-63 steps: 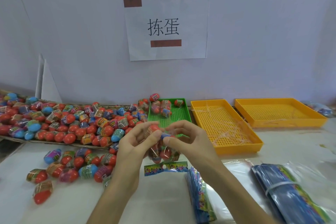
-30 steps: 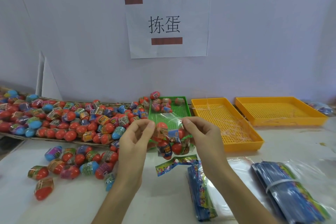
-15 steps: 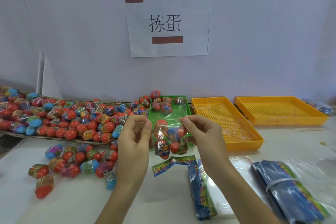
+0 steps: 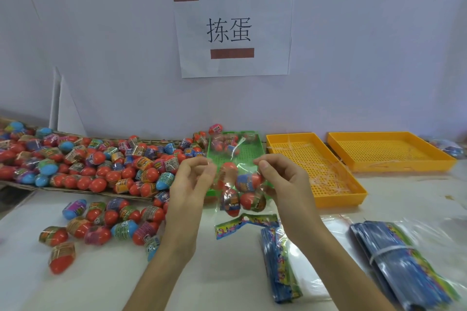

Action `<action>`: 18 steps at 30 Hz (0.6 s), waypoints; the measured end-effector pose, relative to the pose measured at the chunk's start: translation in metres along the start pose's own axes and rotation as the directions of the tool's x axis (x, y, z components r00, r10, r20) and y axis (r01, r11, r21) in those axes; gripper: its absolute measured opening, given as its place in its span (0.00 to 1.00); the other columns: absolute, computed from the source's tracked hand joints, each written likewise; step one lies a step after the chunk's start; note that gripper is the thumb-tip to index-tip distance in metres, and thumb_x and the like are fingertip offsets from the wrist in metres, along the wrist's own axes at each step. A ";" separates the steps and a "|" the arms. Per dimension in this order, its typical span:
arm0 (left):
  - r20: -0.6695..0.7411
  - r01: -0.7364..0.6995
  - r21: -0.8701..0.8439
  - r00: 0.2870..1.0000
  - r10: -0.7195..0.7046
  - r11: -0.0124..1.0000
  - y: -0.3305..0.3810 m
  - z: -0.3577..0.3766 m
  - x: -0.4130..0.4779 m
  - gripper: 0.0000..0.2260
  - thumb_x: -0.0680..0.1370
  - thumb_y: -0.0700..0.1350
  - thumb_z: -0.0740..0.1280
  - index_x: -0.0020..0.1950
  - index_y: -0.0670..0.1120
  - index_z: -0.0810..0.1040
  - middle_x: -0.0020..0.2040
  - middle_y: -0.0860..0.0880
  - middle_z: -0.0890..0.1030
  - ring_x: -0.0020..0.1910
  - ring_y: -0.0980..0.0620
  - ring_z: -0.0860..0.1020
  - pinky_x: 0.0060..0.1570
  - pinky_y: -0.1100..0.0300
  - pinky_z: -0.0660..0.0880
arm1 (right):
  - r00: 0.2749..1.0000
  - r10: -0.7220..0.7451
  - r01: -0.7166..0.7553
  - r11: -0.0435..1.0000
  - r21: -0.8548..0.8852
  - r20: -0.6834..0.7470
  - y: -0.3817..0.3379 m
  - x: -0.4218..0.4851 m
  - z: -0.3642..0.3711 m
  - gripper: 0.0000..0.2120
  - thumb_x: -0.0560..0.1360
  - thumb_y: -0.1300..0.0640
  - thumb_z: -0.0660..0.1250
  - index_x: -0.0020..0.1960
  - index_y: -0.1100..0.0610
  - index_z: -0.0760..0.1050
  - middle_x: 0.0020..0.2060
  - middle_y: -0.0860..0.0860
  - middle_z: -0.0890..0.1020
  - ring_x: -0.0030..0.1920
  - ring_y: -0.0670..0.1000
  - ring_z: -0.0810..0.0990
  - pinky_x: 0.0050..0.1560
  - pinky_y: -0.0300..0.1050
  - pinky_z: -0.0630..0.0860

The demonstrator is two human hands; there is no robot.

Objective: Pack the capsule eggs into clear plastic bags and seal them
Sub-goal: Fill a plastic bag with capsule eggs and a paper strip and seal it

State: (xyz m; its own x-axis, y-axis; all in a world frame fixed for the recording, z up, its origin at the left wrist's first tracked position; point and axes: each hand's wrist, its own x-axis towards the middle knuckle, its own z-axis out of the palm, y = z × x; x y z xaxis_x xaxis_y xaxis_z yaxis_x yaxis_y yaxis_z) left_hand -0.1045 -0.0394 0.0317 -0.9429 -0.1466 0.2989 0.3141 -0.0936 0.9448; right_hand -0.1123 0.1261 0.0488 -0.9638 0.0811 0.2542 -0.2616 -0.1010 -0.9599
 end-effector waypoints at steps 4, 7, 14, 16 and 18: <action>0.090 0.064 0.013 0.994 -0.065 0.998 0.003 0.004 -0.004 0.13 0.73 0.57 0.74 0.55 0.54 0.81 0.47 0.50 0.85 0.47 0.48 0.85 0.42 0.56 0.82 | 0.995 0.022 -0.018 0.999 -0.034 0.097 -0.002 -0.001 0.003 0.12 0.81 0.58 0.66 0.41 0.48 0.81 0.35 0.46 0.80 0.41 0.47 0.80 0.49 0.51 0.79; 0.051 0.012 0.020 0.999 -0.013 1.000 0.003 0.003 -0.006 0.07 0.73 0.51 0.72 0.49 0.51 0.81 0.45 0.44 0.83 0.45 0.44 0.84 0.39 0.55 0.83 | 0.976 0.081 -0.072 0.996 -0.049 0.205 -0.002 -0.002 0.004 0.03 0.78 0.53 0.71 0.47 0.51 0.79 0.40 0.47 0.82 0.44 0.48 0.83 0.47 0.46 0.81; 0.005 -0.049 0.015 0.999 0.049 0.999 0.005 0.001 -0.006 0.09 0.77 0.34 0.70 0.43 0.48 0.80 0.38 0.49 0.80 0.38 0.50 0.81 0.36 0.60 0.79 | 0.971 0.052 -0.003 0.979 -0.204 0.233 0.002 -0.007 0.010 0.11 0.67 0.53 0.77 0.48 0.45 0.80 0.44 0.46 0.85 0.46 0.50 0.86 0.46 0.50 0.85; 0.008 -0.061 0.017 0.998 0.061 0.998 0.005 0.001 -0.006 0.09 0.76 0.33 0.70 0.43 0.46 0.80 0.37 0.49 0.80 0.36 0.52 0.80 0.34 0.61 0.79 | 0.974 0.044 0.001 0.980 -0.199 0.221 0.003 -0.006 0.009 0.10 0.70 0.59 0.77 0.46 0.46 0.82 0.43 0.46 0.85 0.46 0.48 0.86 0.46 0.49 0.85; 0.019 -0.065 0.025 0.998 0.065 0.998 0.006 0.003 -0.007 0.09 0.76 0.33 0.70 0.41 0.47 0.80 0.36 0.50 0.81 0.35 0.53 0.81 0.34 0.62 0.78 | 0.976 0.035 0.008 0.981 -0.193 0.216 0.002 -0.007 0.009 0.10 0.71 0.62 0.75 0.45 0.46 0.82 0.41 0.47 0.85 0.45 0.49 0.86 0.46 0.48 0.84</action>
State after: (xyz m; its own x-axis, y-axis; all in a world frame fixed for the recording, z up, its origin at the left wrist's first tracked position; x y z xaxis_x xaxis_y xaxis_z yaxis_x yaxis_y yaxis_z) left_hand -0.0968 -0.0363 0.0355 -0.9226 -0.1337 0.3620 0.3720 -0.0591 0.9263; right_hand -0.1068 0.1168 0.0462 -0.9609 -0.1381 0.2401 -0.2540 0.0932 -0.9627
